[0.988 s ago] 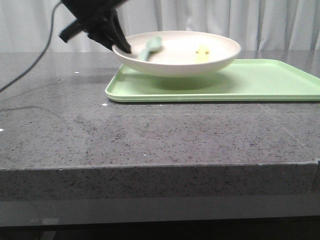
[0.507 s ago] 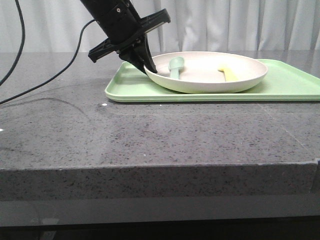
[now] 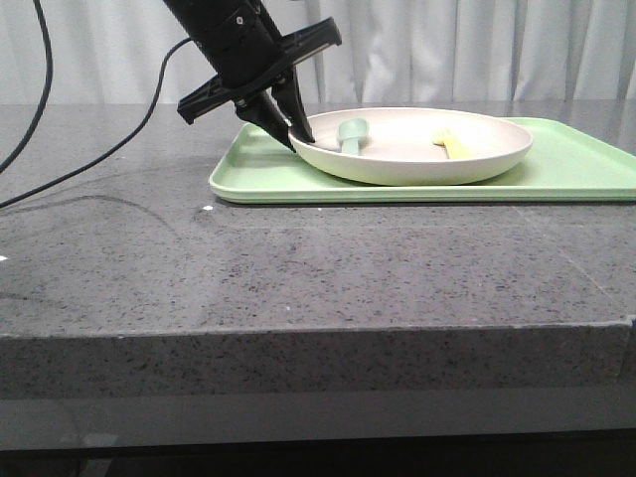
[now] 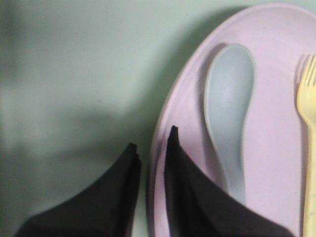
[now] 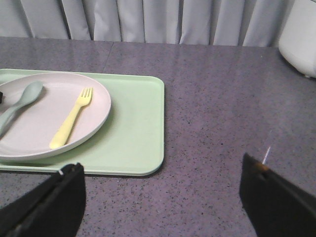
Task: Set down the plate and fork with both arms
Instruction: 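Open the left gripper and raise it away from the plate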
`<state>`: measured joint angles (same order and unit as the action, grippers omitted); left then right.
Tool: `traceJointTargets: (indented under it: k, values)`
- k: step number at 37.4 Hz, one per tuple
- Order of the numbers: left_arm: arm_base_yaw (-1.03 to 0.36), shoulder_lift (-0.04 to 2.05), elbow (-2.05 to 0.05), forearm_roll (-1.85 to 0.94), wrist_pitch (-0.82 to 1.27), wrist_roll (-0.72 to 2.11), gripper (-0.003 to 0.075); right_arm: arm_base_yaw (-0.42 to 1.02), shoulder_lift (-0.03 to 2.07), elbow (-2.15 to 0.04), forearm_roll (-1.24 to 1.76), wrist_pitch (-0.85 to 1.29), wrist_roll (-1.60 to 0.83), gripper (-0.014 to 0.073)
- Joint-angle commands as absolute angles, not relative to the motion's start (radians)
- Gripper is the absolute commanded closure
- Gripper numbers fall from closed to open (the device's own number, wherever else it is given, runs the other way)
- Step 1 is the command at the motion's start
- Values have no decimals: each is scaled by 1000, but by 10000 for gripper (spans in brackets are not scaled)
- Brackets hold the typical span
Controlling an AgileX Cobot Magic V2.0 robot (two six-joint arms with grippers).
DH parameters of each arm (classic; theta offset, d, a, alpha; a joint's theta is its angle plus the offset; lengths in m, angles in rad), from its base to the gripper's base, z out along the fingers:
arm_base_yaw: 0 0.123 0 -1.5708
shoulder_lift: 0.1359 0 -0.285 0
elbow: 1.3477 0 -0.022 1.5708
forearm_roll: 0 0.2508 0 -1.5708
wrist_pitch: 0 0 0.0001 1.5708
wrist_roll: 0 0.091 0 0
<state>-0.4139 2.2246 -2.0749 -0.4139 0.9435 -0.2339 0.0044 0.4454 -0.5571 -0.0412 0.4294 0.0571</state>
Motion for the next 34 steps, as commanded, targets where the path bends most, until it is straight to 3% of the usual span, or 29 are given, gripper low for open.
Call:
traceJointTargets:
  k: [1,5,34]
  values:
    - [-423,2153,-2109,-437,898,-244,418,6,459,-593,-54,352,47,-58]
    - [-423,2151,-2109,-437,898,-244,361,6,459,-593,-54,352,47,-58]
    - [-423,1921,-2104,-346,1001,-98,360,6,459,-593,-54,352,47,-58]
